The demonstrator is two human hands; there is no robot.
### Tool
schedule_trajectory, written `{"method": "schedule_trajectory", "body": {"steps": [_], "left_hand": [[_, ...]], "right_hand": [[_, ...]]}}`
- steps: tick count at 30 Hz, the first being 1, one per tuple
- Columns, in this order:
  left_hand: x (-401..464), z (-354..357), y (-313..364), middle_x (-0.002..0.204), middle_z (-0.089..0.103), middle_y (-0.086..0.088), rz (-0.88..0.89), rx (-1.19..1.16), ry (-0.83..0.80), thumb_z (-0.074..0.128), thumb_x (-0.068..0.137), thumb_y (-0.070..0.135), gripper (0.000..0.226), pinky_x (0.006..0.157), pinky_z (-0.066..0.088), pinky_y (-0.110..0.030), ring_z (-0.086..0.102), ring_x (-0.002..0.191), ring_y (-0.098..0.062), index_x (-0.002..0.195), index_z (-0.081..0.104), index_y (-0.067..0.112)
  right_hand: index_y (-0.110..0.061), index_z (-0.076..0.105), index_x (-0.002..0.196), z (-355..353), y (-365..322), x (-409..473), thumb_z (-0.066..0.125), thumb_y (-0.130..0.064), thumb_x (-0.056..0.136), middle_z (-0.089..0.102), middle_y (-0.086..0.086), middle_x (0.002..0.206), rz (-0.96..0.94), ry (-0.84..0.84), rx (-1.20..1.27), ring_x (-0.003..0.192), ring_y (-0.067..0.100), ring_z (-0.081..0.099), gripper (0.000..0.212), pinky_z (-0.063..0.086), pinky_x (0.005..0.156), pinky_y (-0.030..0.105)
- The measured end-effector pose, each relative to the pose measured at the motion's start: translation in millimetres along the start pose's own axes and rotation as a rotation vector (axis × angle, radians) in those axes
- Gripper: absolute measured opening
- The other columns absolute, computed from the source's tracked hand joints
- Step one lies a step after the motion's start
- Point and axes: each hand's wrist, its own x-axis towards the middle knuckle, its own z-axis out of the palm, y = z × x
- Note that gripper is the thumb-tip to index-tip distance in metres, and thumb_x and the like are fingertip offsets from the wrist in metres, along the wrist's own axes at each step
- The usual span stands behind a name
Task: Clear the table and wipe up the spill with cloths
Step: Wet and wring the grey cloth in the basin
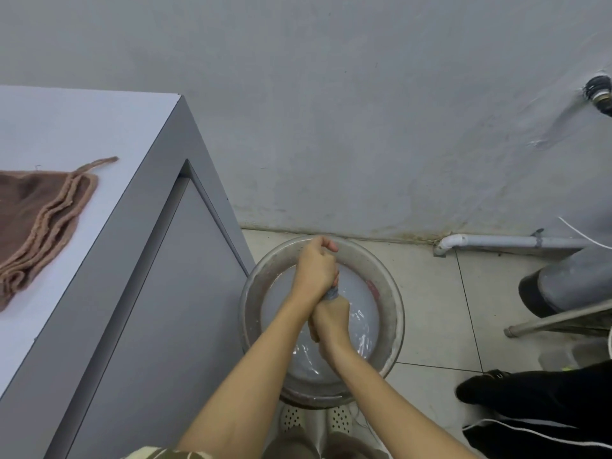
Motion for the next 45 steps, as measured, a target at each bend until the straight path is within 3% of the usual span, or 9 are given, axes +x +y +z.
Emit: {"method": "schedule_trajectory", "body": {"steps": [7,11,14,21,26,30,33,39,45], "left_hand": [[-9,-4,-3,0.049,0.048,-0.004,0.065,-0.032,0.070,0.028,0.092,0.000,0.026,0.050,0.043,-0.027,0.048,0.043,-0.015,0.103,0.047,0.013],[-14,-21,3,0.074,0.059,-0.001,0.244,0.222,0.089,0.050,0.095,0.029,0.018,0.069,0.046,-0.030,0.057,0.072,-0.014,0.108,0.047,0.017],[-18,-38,10,0.092,0.066,0.000,0.103,0.125,-0.094,0.057,0.088,0.047,0.038,0.077,0.055,-0.031,0.064,0.086,-0.011,0.104,0.059,0.013],[-30,-63,17,0.091,0.069,0.000,0.044,-0.080,-0.212,0.054,0.088,0.049,0.042,0.055,0.048,-0.020,0.061,0.073,-0.006,0.107,0.065,0.013],[-42,-67,23,0.111,0.069,0.000,0.170,-0.084,-0.318,0.058,0.082,0.041,0.042,0.075,0.057,-0.029,0.067,0.097,-0.012,0.117,0.061,0.019],[-44,-61,29,0.103,0.072,-0.008,0.237,-0.111,-0.161,0.062,0.088,0.026,0.028,0.088,0.054,-0.034,0.068,0.098,-0.019,0.109,0.067,0.009],[-44,-61,37,0.084,0.074,-0.006,0.188,-0.232,-0.017,0.052,0.095,0.017,0.022,0.079,0.057,-0.029,0.069,0.084,-0.018,0.091,0.070,0.006],[-40,-66,39,0.104,0.068,-0.003,0.246,-0.014,-0.111,0.063,0.088,0.031,0.029,0.078,0.057,-0.027,0.068,0.089,-0.013,0.111,0.063,0.013],[-34,-61,34,0.076,0.070,-0.007,0.289,0.070,0.047,0.065,0.088,0.026,0.018,0.073,0.057,-0.036,0.065,0.072,-0.020,0.076,0.067,0.012]], "right_hand": [[-0.014,0.045,0.056,-10,-3,-3,0.048,0.005,0.082,0.042,-0.002,0.045,-0.038,-0.035,-0.152,0.040,0.008,0.035,0.032,0.025,0.035,0.018],[-0.012,0.057,0.075,-22,-18,-1,0.066,-0.007,0.068,0.060,-0.001,0.057,-0.145,-0.138,-0.344,0.052,0.015,0.051,0.012,0.042,0.048,0.028],[-0.016,0.048,0.100,-39,-37,0,0.077,-0.008,0.066,0.064,0.004,0.082,-0.181,-0.173,-0.306,0.061,0.014,0.057,0.045,0.044,0.051,0.027],[-0.017,0.062,0.113,-71,-73,-4,0.071,0.009,0.074,0.070,0.003,0.092,-0.301,-0.335,-0.092,0.072,0.014,0.065,0.048,0.053,0.060,0.022],[-0.028,0.063,0.110,-76,-80,-7,0.072,-0.005,0.079,0.070,-0.001,0.098,-0.405,-0.331,-0.051,0.077,0.012,0.065,0.039,0.051,0.065,0.024],[-0.017,0.067,0.104,-72,-79,-5,0.072,0.000,0.077,0.072,0.006,0.103,-0.448,-0.312,0.071,0.099,0.021,0.067,0.032,0.053,0.086,0.034],[-0.006,0.069,0.104,-71,-76,2,0.069,-0.004,0.080,0.070,0.016,0.105,-0.394,-0.274,0.156,0.105,0.034,0.064,0.024,0.050,0.095,0.046],[-0.007,0.071,0.095,-71,-69,5,0.068,-0.012,0.084,0.073,0.014,0.095,-0.373,-0.186,0.165,0.098,0.034,0.067,0.012,0.051,0.093,0.046],[-0.014,0.069,0.104,-71,-64,2,0.061,-0.023,0.090,0.072,0.007,0.104,-0.298,-0.173,0.153,0.108,0.030,0.062,0.018,0.046,0.088,0.039]]}}
